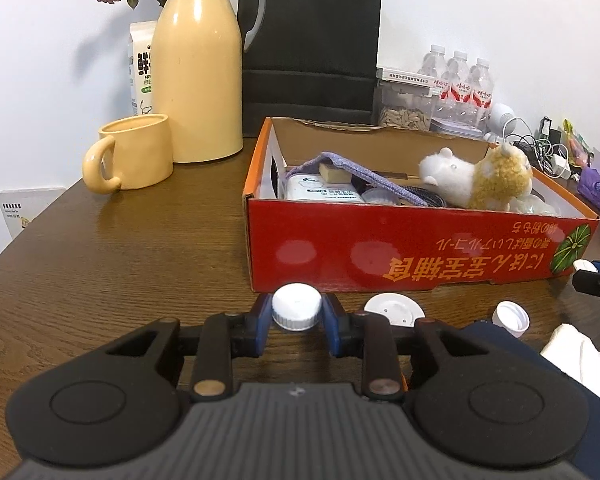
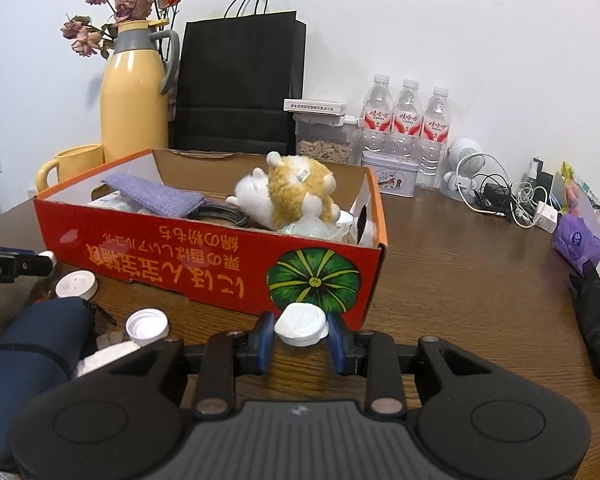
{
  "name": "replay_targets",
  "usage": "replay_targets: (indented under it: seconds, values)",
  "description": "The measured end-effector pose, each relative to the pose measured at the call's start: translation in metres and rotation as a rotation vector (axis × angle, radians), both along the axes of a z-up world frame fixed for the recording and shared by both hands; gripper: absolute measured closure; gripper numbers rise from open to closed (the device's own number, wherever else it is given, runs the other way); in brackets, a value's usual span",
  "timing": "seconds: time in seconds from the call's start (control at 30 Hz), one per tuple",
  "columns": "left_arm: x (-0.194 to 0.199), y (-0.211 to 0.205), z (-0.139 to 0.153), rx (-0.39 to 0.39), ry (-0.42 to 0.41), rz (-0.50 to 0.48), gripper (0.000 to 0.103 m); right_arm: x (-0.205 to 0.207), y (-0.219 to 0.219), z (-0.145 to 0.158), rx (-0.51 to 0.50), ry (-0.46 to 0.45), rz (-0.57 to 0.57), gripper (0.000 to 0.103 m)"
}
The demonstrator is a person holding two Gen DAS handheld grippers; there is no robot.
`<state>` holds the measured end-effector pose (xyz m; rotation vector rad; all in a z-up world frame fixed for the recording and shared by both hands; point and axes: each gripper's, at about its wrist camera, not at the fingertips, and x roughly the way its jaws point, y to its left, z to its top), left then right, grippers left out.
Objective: Organize objects
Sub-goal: 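Grasp another white cap with the left tool while the right tool holds its cap, then carry both white caps into the box and open both tools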
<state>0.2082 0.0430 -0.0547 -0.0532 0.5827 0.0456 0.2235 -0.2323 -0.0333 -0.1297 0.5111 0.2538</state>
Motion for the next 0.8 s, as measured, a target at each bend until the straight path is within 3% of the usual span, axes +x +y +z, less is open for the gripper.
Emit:
replay_targets:
  seconds: [0.8]
  values:
    - [-0.013, 0.003, 0.008, 0.015, -0.099, 0.07, 0.075, -0.011, 0.001, 0.005, 0.003, -0.088, -0.007, 0.076]
